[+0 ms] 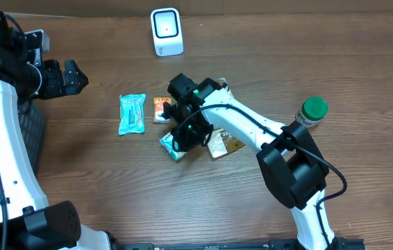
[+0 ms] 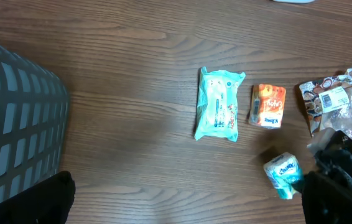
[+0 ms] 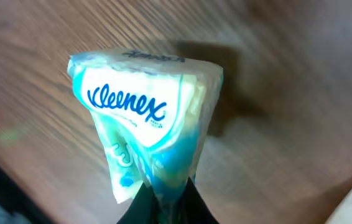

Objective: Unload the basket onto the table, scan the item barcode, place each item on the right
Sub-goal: 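Move the right gripper to the blue Kleenex pack and grasp it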

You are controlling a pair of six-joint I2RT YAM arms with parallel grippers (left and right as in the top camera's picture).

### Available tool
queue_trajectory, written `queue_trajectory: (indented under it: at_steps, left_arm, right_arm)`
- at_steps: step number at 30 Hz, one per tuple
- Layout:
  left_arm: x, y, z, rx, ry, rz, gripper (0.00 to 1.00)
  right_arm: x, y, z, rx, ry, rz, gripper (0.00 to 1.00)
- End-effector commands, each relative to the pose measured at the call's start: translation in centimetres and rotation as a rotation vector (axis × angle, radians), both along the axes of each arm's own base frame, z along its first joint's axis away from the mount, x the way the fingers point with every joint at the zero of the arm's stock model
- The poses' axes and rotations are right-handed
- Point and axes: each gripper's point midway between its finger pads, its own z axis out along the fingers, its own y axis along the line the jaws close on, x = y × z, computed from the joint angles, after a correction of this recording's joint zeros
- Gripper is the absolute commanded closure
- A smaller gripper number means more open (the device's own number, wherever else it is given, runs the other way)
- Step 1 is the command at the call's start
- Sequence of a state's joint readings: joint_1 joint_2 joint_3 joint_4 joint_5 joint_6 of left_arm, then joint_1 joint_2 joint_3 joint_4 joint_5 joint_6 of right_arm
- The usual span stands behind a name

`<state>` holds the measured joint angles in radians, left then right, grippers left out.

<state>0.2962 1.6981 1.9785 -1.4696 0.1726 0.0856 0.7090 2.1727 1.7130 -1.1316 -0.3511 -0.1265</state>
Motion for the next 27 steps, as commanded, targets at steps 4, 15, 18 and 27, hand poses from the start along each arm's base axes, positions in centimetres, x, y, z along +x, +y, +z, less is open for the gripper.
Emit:
queue_trajectory:
  at_steps: [4, 15, 18, 27]
  left_arm:
    - [0.1, -0.2, 0.6, 0.003, -0.021, -0.024, 0.01]
    - [0.1, -0.2, 0.6, 0.003, -0.021, -0.024, 0.00]
    - [0.1, -0.2, 0.6, 0.003, -0.021, -0.024, 0.01]
    - [0.2, -0.2, 0.6, 0.003, -0.021, -0.024, 0.01]
  right_arm:
    - [1.5, 0.7, 0.4, 0.055, -0.142, 0.219, 0.49]
    - [4.4, -1.6, -0.1, 0.006, -0.029, -0.228, 0.44]
    - [3.8, -1.0, -0.3, 0.046, 0.001, -0.222, 0.50]
    - [1.4, -0.5, -0.7, 0.096, 0.128, -0.224, 0.57]
